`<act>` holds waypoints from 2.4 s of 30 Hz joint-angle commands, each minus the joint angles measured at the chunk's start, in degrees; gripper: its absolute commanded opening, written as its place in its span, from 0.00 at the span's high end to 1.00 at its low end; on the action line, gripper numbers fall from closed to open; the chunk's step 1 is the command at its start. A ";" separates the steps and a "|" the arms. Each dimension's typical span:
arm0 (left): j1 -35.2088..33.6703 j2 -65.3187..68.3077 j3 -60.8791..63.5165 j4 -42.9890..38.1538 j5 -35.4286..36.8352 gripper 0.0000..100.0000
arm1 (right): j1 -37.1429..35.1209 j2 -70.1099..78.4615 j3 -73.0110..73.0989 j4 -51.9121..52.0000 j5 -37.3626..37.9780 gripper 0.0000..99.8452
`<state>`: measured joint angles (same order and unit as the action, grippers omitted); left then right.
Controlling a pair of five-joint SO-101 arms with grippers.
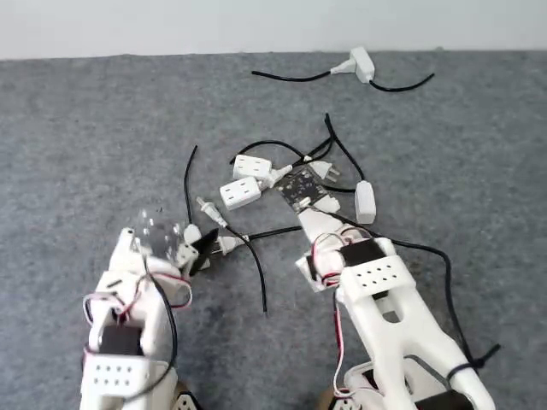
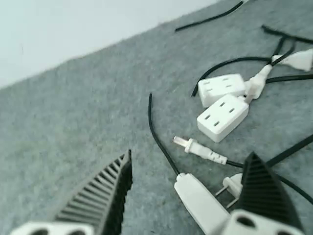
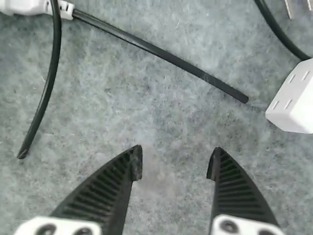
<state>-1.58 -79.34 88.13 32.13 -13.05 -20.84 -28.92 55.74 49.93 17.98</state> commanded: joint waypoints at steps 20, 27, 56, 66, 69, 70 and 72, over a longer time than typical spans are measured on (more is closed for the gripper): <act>-22.68 35.87 -20.79 -10.29 22.59 0.65 | -22.90 33.54 -32.26 -4.79 20.66 0.79; -23.82 35.96 -20.79 -11.43 22.59 0.65 | -22.90 48.22 -48.26 -2.95 27.25 0.79; -23.91 35.96 -20.70 -12.13 22.15 0.65 | -22.64 63.34 -65.67 12.53 33.93 0.99; -23.38 35.96 -19.21 -14.59 20.48 0.65 | -18.51 47.08 -65.23 16.66 29.45 0.99; -23.38 35.96 -19.21 -14.59 20.31 0.65 | -17.98 41.80 -65.23 20.26 29.45 0.99; -23.30 35.96 -19.21 -14.59 20.31 0.65 | -17.98 39.87 -65.23 21.23 29.45 0.99; -22.15 35.96 -19.21 -14.42 20.04 0.65 | -17.89 35.65 -65.23 22.55 29.36 0.99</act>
<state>-25.14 -41.80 70.29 19.21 7.87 -39.56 17.14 -8.26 69.54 48.13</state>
